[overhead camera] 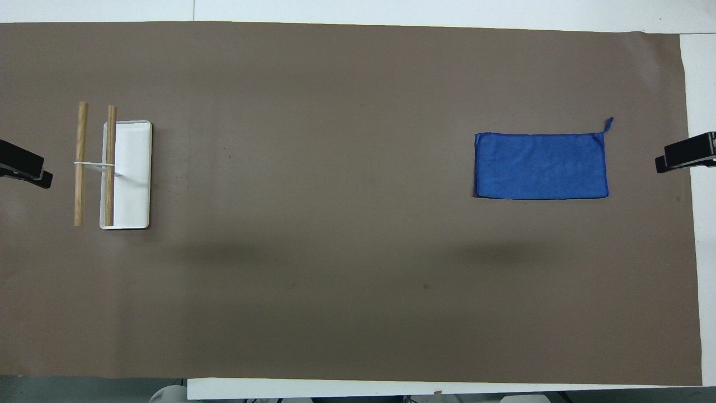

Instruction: Right arm passes towel to left arm to hang

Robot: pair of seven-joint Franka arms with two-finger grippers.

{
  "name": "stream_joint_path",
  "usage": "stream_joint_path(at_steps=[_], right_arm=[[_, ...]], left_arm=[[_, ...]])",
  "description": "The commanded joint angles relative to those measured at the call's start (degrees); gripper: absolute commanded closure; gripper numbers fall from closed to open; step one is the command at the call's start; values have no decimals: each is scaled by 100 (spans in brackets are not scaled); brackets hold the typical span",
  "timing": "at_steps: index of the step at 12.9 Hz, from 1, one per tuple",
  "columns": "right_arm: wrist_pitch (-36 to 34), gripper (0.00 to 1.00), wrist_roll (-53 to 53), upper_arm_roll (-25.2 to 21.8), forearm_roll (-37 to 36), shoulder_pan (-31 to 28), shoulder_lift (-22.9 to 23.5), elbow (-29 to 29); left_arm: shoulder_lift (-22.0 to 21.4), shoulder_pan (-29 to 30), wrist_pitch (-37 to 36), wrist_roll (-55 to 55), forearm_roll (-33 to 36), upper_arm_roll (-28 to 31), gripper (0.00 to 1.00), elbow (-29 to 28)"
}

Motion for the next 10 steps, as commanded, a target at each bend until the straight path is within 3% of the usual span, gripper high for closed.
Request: stream_joint_path(at_steps=[1, 7, 10], right_arm=[[13, 0, 93, 85, -88, -85, -37, -87], [179, 0, 6, 50, -96, -76, -37, -331], [1240, 0, -73, 32, -88, -85, -28, -1139]], left_arm=[[-82, 14, -81, -3, -21, 5, 0, -23], [-74, 14, -81, -3, -21, 5, 0, -23], [-74, 6, -81, -3, -21, 5, 0, -23]])
